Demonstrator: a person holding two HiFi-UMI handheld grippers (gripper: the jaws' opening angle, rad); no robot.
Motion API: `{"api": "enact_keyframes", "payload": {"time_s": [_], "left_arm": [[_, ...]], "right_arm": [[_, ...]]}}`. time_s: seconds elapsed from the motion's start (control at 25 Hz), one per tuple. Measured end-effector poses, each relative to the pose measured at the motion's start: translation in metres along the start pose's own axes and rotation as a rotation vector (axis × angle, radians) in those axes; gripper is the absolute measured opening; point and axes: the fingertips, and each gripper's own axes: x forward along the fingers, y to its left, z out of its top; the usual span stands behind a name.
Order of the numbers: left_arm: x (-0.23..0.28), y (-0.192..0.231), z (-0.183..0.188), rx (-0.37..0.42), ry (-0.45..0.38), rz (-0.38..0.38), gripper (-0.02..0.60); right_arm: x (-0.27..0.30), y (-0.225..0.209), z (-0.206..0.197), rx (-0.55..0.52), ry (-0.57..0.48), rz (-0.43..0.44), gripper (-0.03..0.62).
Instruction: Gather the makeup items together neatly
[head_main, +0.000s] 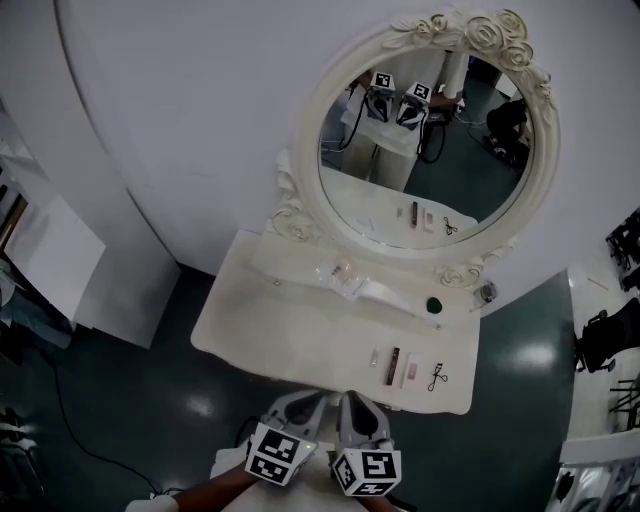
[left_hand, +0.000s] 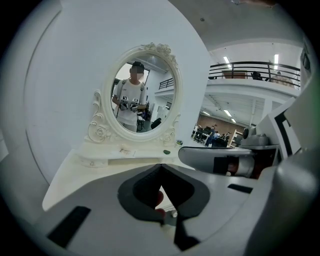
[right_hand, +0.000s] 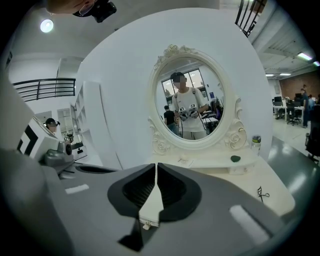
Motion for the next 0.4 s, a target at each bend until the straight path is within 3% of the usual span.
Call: {"api": "enact_keyframes", "payload": {"time_s": [0.4], "left_arm": [[-0.0031, 0.0025, -0.0012, -0.001, 0.002, 0.007, 0.005]], "right_arm": [[0.0006, 0.0076, 0.0001, -0.018, 0.001, 0.018, 0.017]]}}
